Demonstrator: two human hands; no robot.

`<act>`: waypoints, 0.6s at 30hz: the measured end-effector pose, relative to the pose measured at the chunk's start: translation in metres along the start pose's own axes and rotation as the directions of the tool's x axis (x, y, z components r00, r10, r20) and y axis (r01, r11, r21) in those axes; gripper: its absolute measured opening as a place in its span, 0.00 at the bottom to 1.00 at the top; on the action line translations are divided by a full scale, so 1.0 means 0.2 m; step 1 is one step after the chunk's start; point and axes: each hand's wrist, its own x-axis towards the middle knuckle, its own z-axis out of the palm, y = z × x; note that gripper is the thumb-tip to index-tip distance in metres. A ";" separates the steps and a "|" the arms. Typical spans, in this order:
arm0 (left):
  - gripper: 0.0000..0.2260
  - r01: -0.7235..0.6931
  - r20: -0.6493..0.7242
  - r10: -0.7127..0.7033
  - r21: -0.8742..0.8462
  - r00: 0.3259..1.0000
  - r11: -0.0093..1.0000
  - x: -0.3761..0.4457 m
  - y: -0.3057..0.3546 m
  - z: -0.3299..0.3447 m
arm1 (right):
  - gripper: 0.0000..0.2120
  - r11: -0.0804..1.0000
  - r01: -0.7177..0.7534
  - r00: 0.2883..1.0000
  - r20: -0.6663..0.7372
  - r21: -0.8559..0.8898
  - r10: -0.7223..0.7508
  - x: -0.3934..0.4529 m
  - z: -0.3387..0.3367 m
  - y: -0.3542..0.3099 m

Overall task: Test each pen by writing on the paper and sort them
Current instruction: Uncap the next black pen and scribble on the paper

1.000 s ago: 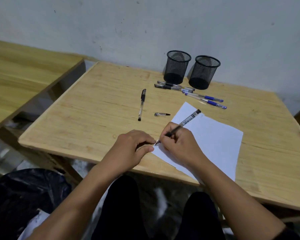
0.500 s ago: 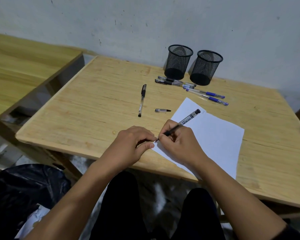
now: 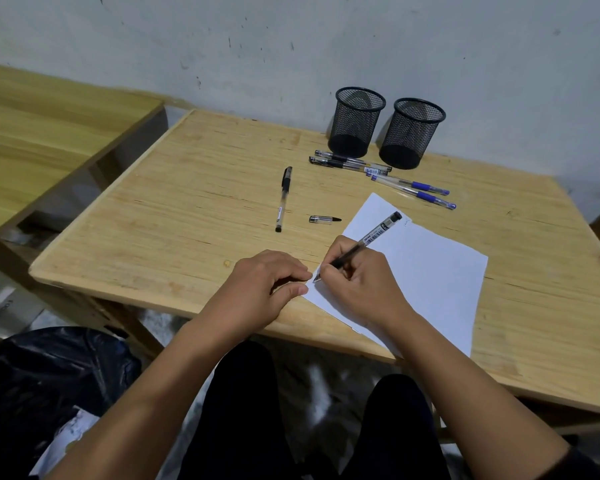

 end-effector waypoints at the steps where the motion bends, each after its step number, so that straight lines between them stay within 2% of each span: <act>1: 0.09 0.000 -0.003 0.000 -0.001 1.000 1.000 0.00 0.00 0.00 | 0.04 1.000 -0.003 1.000 0.000 0.003 0.003 0.00 0.00 0.00; 7: 0.08 -0.009 -0.004 0.009 -0.008 1.000 1.000 0.00 0.01 0.00 | 0.04 1.000 -0.014 1.000 -0.027 -0.003 0.014 0.00 0.00 0.00; 11: 0.08 0.039 0.006 -0.039 -0.006 0.999 0.999 0.00 0.02 -0.01 | 0.04 0.998 -0.059 0.995 -0.085 0.023 0.061 0.01 0.00 0.01; 15: 0.06 0.081 0.021 -0.081 0.008 0.996 0.997 0.07 0.06 -0.04 | 0.04 0.973 -0.151 0.955 -0.229 0.174 0.189 0.05 -0.05 0.02; 18: 0.07 0.098 -0.059 -0.096 0.032 0.994 0.995 0.21 0.10 -0.05 | 0.06 0.935 -0.214 0.909 -0.293 0.284 0.297 0.08 -0.10 0.02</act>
